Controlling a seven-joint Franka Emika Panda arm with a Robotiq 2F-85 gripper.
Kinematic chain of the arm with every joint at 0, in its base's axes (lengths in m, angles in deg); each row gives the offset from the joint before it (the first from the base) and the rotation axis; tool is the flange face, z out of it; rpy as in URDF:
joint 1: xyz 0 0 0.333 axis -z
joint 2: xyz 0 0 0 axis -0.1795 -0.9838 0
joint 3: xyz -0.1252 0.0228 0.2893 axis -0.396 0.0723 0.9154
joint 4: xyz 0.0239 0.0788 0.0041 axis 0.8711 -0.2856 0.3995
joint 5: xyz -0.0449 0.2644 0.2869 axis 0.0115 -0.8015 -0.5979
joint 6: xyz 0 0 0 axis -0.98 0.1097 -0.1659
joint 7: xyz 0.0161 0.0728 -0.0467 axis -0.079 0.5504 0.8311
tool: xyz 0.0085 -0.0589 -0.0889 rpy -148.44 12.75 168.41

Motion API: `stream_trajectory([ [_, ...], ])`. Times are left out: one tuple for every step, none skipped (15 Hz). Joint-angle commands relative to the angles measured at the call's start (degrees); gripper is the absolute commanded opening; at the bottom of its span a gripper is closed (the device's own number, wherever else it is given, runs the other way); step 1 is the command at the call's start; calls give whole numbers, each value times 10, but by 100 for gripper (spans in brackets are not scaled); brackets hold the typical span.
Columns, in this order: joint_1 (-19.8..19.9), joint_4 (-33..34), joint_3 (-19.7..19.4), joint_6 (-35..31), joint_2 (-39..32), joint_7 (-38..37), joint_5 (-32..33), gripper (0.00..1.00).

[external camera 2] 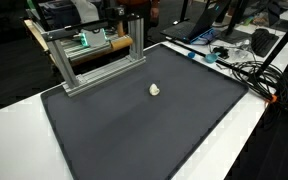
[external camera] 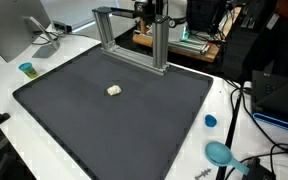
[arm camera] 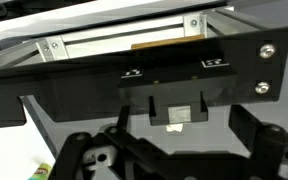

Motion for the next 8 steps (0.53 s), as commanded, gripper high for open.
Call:
stream_trajectory([
  [-3, 5, -18, -6, -23, 18, -21, 100],
  [-5, 5, -23, -1, -24, 23, -26, 100],
  [-10, 4, -32, 4, -21, 36, -35, 100],
  [-14, 1, -42, 7, -13, 54, -43, 100],
  [-16, -1, -50, 9, -7, 70, -51, 100],
  [-18, -3, -57, 13, 0, 86, -58, 100],
  [-18, -6, -62, 17, 8, 98, -61, 100],
  [-17, -9, -64, 20, 14, 105, -63, 100],
])
